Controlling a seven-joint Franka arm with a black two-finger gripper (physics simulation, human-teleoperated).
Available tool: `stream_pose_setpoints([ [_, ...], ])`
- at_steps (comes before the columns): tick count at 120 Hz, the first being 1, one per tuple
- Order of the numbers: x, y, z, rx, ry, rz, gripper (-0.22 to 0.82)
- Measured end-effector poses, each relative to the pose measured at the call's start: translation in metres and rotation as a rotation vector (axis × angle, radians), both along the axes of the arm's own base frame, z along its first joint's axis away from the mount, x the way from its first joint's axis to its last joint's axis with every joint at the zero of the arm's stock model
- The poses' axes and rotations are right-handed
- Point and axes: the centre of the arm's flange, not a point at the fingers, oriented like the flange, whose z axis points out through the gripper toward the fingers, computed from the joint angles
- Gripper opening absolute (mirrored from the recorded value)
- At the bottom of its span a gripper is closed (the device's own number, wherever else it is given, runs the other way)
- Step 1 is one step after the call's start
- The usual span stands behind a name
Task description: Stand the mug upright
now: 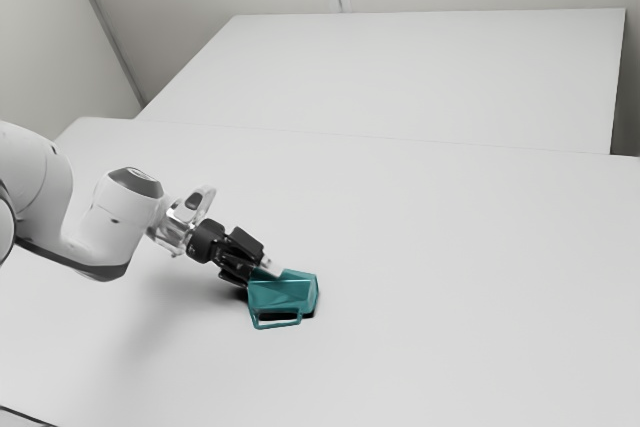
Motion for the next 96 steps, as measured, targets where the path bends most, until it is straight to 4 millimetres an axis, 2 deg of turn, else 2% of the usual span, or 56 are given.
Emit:
stream_pose_setpoints([
  [40, 0.0, -0.005, 0.003, -0.021, -0.023, -0.002, -0.02],
  [68, -0.002, -0.009, 0.014, -0.061, -0.048, -0.016, -0.1],
  [96, -0.01, -0.024, 0.023, -0.124, -0.056, -0.045, -0.16],
])
